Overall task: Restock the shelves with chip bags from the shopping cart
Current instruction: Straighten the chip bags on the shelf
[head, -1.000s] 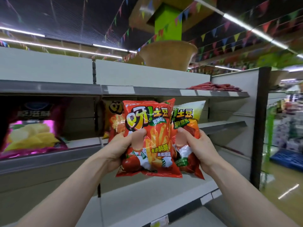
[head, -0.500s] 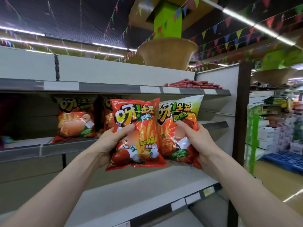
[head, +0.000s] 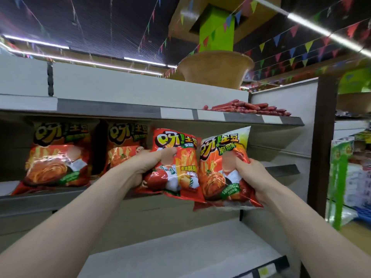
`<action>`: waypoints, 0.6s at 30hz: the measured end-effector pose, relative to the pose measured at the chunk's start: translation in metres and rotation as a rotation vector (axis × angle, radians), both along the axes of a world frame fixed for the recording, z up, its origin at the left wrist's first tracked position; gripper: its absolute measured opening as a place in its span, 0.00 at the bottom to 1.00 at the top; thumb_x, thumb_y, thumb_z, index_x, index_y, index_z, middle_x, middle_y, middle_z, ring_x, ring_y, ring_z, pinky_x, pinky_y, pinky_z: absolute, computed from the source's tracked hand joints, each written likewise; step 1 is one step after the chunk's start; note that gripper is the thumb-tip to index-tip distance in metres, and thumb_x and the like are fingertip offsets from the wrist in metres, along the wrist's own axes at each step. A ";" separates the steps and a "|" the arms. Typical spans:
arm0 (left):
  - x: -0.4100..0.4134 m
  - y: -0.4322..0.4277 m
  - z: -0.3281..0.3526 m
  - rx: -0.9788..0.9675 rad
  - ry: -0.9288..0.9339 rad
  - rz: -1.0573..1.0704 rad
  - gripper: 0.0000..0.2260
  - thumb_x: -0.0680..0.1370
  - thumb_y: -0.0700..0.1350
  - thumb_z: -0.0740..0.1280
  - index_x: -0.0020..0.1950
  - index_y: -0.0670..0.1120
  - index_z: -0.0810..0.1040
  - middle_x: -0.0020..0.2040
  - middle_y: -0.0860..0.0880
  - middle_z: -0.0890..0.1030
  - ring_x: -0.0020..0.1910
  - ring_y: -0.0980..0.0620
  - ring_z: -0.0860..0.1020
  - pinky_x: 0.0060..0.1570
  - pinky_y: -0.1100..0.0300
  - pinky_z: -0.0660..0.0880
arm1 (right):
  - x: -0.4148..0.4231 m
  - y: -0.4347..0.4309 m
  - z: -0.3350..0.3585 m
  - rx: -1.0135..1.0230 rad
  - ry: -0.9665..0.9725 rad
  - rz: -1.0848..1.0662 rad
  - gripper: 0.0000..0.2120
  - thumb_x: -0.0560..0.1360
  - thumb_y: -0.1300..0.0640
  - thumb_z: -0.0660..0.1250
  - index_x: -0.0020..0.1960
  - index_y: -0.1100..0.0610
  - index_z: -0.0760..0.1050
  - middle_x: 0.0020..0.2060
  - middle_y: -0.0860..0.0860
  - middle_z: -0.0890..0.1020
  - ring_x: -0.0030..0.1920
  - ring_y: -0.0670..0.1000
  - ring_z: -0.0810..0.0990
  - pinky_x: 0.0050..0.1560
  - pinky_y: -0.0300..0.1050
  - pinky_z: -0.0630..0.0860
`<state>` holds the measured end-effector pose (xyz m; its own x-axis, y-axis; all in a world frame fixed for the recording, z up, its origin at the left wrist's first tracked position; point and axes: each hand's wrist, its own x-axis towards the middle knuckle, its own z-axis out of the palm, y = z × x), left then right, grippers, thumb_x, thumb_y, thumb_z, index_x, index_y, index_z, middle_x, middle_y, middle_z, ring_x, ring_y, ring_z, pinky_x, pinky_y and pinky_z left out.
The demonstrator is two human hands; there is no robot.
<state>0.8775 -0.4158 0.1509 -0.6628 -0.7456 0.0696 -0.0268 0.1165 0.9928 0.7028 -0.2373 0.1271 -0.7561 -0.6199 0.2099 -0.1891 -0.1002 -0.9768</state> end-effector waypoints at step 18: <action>-0.101 -0.072 0.011 0.026 -0.060 0.057 0.26 0.80 0.42 0.61 0.22 0.41 0.80 0.24 0.43 0.80 0.19 0.50 0.78 0.20 0.62 0.74 | -0.149 -0.091 0.035 0.192 -0.023 0.229 0.21 0.74 0.42 0.67 0.53 0.60 0.77 0.34 0.55 0.85 0.29 0.51 0.84 0.26 0.37 0.76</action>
